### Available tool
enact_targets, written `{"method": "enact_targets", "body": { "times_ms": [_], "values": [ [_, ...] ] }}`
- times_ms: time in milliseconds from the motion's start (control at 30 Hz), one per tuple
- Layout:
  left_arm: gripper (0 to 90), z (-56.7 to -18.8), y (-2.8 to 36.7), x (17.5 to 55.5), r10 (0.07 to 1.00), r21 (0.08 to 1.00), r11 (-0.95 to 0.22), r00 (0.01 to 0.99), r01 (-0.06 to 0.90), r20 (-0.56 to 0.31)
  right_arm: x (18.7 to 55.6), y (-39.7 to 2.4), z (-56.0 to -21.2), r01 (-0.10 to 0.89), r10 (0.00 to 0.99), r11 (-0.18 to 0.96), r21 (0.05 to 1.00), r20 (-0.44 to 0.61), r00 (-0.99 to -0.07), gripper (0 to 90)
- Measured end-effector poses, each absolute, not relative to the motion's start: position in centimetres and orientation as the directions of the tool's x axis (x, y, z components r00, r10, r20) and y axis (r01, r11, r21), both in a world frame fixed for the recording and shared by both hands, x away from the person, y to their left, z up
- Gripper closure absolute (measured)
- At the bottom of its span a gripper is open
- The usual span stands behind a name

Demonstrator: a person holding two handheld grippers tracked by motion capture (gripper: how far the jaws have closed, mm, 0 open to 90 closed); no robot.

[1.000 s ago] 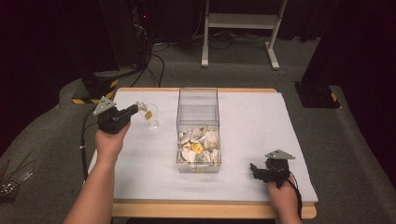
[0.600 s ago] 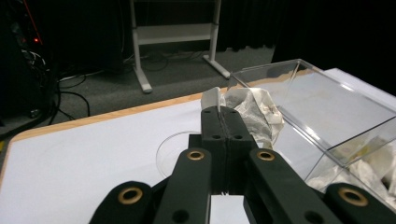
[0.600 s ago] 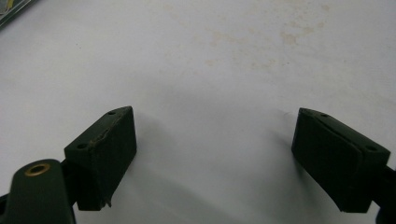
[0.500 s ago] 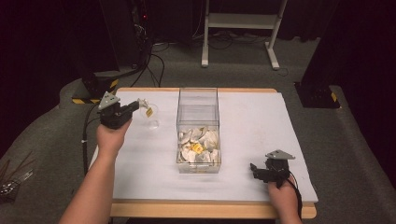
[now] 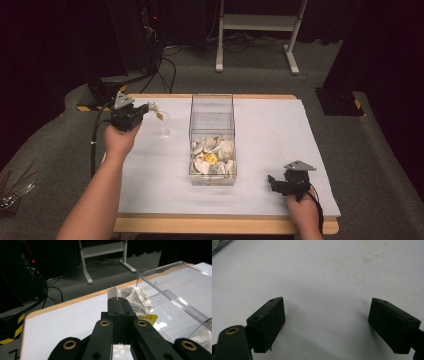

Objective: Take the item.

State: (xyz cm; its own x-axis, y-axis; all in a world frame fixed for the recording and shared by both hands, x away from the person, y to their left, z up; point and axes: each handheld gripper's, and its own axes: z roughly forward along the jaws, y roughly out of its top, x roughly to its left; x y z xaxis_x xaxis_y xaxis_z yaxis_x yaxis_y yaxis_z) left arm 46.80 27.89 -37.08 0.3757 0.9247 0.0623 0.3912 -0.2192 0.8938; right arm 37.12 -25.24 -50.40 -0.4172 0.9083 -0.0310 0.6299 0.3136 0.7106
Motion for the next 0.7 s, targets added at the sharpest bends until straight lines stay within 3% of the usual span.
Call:
{"method": "enact_targets", "body": {
  "times_ms": [233, 700],
  "values": [
    [89.6, -38.2, 27.4, 47.9, 0.918, 0.840, -0.320, 0.362, 0.439, 0.160, 37.1, -25.2, -50.4, 0.630, 0.908, 0.314, 0.711, -0.031, -0.417, 14.0],
    [89.5, -39.5, 26.1, 48.8, 0.894, 0.783, -0.414, 0.368, 0.465, 0.255, 37.1, -25.2, -50.4, 0.629, 0.908, 0.314, 0.711, -0.032, -0.418, 14.3]
  ]
}}
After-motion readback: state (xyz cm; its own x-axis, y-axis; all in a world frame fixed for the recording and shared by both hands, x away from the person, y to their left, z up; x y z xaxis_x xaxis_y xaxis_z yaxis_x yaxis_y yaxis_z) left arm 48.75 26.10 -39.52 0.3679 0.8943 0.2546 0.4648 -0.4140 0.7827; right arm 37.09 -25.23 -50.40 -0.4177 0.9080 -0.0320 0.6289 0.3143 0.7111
